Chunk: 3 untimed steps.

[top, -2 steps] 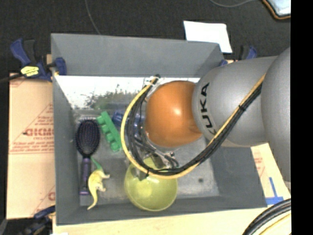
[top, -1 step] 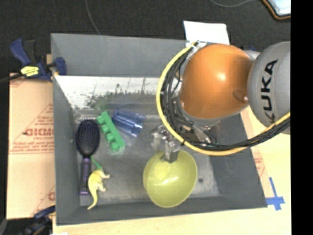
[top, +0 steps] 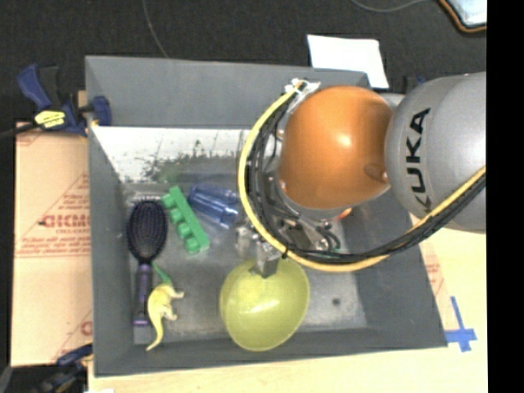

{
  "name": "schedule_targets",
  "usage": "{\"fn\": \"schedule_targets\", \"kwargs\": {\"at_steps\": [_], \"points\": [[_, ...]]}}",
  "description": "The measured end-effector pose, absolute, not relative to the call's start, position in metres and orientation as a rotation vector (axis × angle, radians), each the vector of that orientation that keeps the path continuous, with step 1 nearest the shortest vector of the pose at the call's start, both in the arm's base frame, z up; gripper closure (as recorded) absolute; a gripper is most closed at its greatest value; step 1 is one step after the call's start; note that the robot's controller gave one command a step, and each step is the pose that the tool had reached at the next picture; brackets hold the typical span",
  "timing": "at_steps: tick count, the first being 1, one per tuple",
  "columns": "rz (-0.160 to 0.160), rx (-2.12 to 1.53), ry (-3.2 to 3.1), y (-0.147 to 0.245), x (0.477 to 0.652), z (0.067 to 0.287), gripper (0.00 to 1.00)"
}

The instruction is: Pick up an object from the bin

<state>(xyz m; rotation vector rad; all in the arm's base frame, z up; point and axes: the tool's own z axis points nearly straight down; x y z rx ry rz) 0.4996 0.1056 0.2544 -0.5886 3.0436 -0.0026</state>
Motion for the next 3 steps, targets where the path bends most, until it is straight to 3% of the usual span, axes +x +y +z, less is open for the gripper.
{"fn": "schedule_targets", "kwargs": {"at_steps": [1,2,3], "points": [[-0.003,-0.31,3.084,0.113,0.512,0.227,1.0],[-0.008,-0.676,2.991,0.044,0.503,0.208,1.0],[-0.009,-0.58,3.038,0.037,0.48,0.156,1.0]]}}
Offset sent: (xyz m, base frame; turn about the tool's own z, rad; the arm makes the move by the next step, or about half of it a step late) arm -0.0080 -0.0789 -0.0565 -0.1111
